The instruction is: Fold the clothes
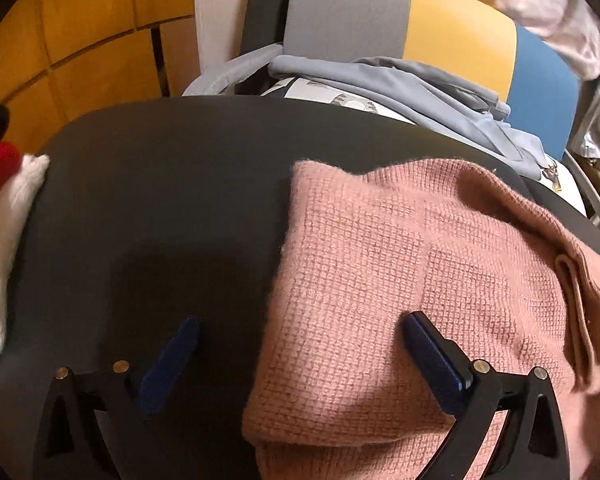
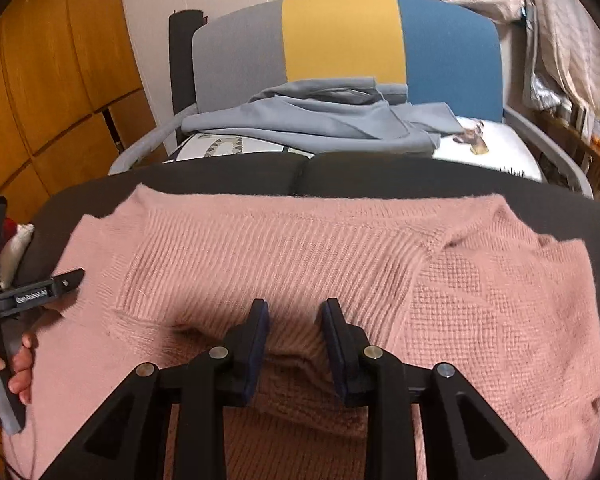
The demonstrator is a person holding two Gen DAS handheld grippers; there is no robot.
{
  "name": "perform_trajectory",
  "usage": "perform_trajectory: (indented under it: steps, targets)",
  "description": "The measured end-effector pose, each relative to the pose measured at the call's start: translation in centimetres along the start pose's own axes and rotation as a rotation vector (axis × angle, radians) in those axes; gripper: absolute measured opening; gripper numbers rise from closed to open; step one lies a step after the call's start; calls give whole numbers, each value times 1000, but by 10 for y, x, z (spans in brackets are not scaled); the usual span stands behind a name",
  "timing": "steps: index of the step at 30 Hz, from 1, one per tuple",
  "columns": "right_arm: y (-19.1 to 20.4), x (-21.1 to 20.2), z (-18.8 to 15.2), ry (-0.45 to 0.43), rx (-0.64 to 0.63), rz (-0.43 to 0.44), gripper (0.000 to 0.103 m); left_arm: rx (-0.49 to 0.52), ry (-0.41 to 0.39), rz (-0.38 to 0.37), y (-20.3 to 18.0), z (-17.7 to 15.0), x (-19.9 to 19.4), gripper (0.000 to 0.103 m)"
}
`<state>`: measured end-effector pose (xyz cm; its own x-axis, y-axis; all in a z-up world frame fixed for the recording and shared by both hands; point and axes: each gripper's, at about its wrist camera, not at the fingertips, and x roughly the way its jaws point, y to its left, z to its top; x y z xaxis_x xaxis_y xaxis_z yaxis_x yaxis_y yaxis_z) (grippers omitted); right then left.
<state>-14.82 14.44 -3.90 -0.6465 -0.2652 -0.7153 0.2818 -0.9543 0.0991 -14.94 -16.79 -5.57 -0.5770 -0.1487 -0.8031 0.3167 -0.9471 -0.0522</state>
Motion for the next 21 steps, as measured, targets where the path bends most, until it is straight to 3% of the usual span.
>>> perform_trajectory:
  steps: [9, 13, 15, 17, 18, 21]
  targets:
    - [6, 55, 53, 13, -37, -38, 29, 13, -16, 37, -4, 56, 37, 103]
    - [15, 54, 66, 51, -78, -71, 29, 36, -12, 82, -10, 70, 37, 103]
    - [15, 25, 59, 9, -71, -40, 29, 35, -23, 54, -4, 63, 17, 103]
    - [20, -4, 39, 10, -44, 40, 29, 35, -56, -8, 5, 43, -11, 103]
    - [22, -12, 28, 28, -35, 36, 29, 40, -70, -35, 9, 30, -25, 103]
    - [27, -40, -11, 71, -6, 22, 29, 78, -8, -54, 12, -8, -46, 103]
